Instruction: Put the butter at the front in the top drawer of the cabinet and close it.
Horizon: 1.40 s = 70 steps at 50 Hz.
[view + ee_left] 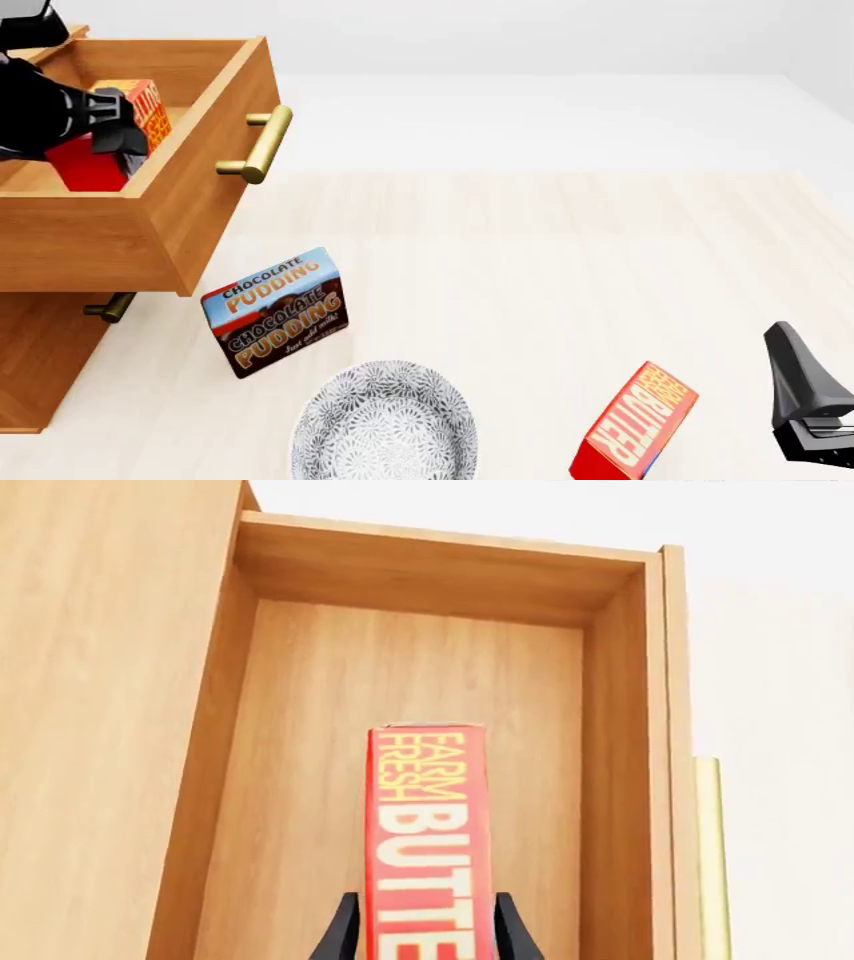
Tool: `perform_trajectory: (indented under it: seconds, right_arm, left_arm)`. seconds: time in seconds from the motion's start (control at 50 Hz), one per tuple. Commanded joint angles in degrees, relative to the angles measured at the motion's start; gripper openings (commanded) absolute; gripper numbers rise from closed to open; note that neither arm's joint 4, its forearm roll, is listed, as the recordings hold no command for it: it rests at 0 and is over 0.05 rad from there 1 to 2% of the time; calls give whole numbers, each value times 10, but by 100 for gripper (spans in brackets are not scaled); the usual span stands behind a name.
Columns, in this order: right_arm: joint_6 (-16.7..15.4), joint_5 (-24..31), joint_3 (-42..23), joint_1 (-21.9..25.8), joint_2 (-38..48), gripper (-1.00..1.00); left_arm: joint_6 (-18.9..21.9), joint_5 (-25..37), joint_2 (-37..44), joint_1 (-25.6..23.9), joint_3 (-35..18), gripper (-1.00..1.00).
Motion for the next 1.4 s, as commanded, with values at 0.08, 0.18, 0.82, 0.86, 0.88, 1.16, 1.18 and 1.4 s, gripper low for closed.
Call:
perform_trajectory:
  seconds: [0.08, 0.18, 0.82, 0.86, 0.88, 1.16, 1.18, 1.4]
  right_arm:
    - [0, 0, 0, 0, -1, 100]
    - [0, 0, 0, 0, -1, 100]
    - [0, 0, 0, 0, -1, 100]
    - [0, 0, 0, 0, -1, 100]
    - [0, 0, 0, 0, -1, 100]
    - [0, 0, 0, 0, -1, 100]
    - [0, 0, 0, 0, -1, 100]
    - [0, 0, 0, 0, -1, 100]
  left_arm:
    - [9, 2, 2, 1, -10, 100]
    - [14, 7, 2, 4, -15, 100]
    - [39, 65, -29, 3, -46, 100]
    - [42, 73, -33, 1, -48, 100]
    - [42, 77, -35, -3, -55, 100]
    - [64, 101, -50, -6, -62, 100]
    - [64, 101, -50, -6, -62, 100]
    - [84, 128, -61, -21, -85, 100]
